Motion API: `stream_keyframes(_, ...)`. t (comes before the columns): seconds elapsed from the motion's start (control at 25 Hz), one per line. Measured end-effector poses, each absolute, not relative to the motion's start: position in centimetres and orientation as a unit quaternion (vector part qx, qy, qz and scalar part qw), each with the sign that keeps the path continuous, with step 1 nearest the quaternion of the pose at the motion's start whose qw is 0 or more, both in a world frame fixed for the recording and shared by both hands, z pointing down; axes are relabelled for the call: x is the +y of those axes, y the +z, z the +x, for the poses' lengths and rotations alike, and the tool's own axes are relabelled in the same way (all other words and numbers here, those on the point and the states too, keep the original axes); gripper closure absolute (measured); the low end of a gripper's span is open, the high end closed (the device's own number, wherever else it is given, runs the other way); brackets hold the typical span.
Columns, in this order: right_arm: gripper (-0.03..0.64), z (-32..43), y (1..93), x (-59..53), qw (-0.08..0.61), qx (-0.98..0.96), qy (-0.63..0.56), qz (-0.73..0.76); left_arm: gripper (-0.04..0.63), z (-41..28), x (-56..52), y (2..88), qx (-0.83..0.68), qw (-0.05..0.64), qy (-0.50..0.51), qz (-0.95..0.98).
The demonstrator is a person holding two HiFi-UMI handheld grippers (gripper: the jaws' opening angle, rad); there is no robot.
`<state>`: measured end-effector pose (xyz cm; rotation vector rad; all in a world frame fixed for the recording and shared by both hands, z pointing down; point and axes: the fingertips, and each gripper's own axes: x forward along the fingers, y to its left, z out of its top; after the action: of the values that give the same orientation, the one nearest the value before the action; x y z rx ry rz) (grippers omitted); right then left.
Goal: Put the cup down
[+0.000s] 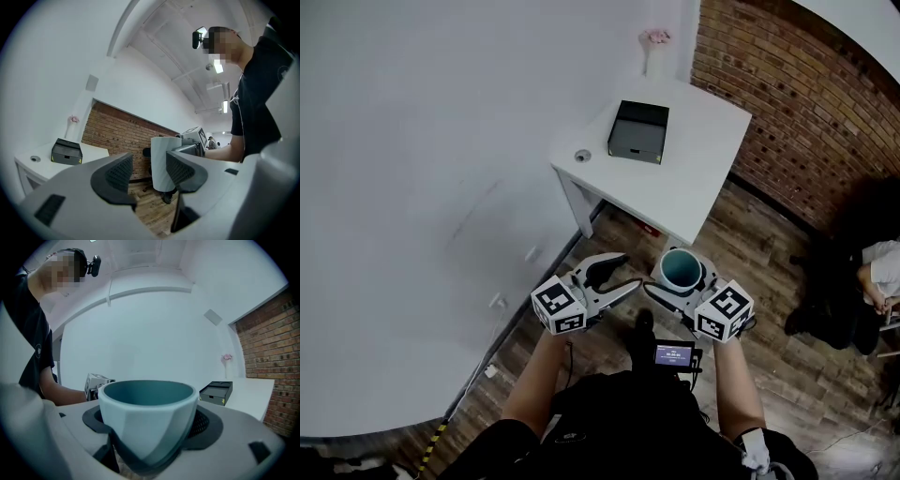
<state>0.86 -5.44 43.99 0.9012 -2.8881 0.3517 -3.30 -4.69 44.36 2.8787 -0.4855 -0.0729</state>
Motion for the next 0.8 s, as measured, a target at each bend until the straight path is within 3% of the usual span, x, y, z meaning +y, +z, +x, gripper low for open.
stream_keyframes(0.52, 0.207, 6.8, 42.3, -19.7, 0.020, -0.949, 0.119, 0.290, 0.368, 2.2, -18.7, 42.6, -0.160, 0.106, -0.019, 0.981)
stream_keyframes(0.8, 0.207, 7.2, 42.4, -24.2, 0.019, -0.952, 0.128, 0.278, 0.276, 2.4, -23.5, 43.7, -0.187, 0.117, 0.019, 0.975)
